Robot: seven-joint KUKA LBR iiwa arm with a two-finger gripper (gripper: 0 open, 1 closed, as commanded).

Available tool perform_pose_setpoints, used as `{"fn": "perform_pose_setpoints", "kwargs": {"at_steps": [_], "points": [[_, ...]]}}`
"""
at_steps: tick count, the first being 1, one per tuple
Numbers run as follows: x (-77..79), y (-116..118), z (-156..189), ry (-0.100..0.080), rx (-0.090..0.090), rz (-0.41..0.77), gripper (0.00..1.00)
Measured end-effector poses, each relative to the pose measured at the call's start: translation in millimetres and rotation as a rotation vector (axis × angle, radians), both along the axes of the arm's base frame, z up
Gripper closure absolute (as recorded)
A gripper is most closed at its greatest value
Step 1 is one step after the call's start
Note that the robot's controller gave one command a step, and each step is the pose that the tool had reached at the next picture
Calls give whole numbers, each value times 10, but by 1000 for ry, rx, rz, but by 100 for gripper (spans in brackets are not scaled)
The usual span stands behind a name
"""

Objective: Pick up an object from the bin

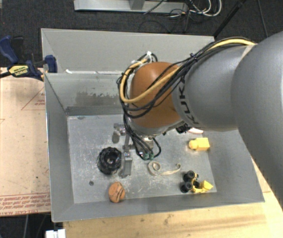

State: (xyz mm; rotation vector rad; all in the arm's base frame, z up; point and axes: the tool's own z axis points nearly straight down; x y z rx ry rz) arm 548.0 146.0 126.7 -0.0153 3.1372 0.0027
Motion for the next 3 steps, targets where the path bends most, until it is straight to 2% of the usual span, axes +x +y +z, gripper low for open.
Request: {"fn": "perform_pose_setpoints", "kwargs": {"at_steps": [1, 2, 3], "points": [[-204, -5, -372, 6, 3, -85, 0], [24, 80, -511, -13, 6, -189, 100], [24, 80, -511, -13, 6, -189, 100]]}}
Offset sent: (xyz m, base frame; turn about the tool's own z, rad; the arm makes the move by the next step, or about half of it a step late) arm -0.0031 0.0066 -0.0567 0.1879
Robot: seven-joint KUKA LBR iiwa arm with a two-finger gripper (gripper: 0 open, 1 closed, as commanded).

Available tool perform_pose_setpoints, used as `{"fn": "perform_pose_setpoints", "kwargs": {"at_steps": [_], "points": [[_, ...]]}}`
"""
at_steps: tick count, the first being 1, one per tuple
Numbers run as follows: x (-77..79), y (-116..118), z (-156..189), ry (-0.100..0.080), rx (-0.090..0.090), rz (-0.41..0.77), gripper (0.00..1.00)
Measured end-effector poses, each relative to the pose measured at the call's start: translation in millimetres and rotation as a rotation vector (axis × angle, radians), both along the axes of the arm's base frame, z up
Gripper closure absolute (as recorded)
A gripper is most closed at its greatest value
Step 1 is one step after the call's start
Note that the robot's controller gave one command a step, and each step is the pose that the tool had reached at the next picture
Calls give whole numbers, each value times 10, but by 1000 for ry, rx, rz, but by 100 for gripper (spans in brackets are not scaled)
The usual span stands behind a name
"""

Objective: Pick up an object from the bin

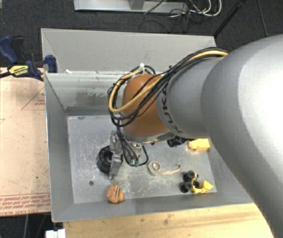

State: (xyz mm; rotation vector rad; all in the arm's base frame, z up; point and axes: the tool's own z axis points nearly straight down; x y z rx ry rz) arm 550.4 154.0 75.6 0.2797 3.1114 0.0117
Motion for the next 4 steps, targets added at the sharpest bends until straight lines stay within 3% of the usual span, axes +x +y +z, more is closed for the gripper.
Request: {"fn": "perform_pose_setpoints", "kwargs": {"at_steps": [1, 2, 3, 4], "points": [[-1, -1, 6, 1, 0, 0, 100], [18, 206, 310, 8, -4, 62, 100], [114, -21, 703, 24, -7, 85, 100], [175, -117, 1061, 10, -5, 67, 100]]}}
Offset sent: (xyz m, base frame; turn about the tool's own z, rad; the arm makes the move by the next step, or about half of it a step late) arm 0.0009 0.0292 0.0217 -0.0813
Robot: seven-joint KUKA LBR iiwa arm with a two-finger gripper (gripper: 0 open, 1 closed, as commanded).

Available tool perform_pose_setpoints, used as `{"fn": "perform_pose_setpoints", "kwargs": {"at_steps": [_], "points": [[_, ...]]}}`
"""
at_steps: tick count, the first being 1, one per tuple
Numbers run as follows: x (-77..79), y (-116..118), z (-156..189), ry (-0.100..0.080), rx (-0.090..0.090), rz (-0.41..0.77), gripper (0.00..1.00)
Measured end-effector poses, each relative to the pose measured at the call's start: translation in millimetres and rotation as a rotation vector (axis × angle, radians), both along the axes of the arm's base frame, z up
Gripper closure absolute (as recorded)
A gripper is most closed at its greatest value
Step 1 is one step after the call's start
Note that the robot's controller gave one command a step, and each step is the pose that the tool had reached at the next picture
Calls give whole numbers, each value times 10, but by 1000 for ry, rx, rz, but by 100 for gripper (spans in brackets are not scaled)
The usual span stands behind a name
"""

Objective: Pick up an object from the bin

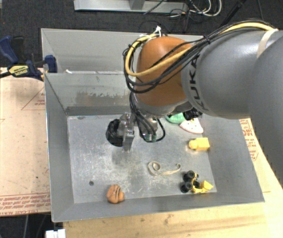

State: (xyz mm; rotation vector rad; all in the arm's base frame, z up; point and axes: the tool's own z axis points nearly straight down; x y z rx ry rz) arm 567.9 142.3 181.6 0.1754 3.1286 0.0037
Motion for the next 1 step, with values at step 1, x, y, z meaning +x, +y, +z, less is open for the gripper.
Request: {"fn": "perform_pose_setpoints", "kwargs": {"at_steps": [1], "points": [[-89, -104, 248, 11, -2, -2, 100]]}}
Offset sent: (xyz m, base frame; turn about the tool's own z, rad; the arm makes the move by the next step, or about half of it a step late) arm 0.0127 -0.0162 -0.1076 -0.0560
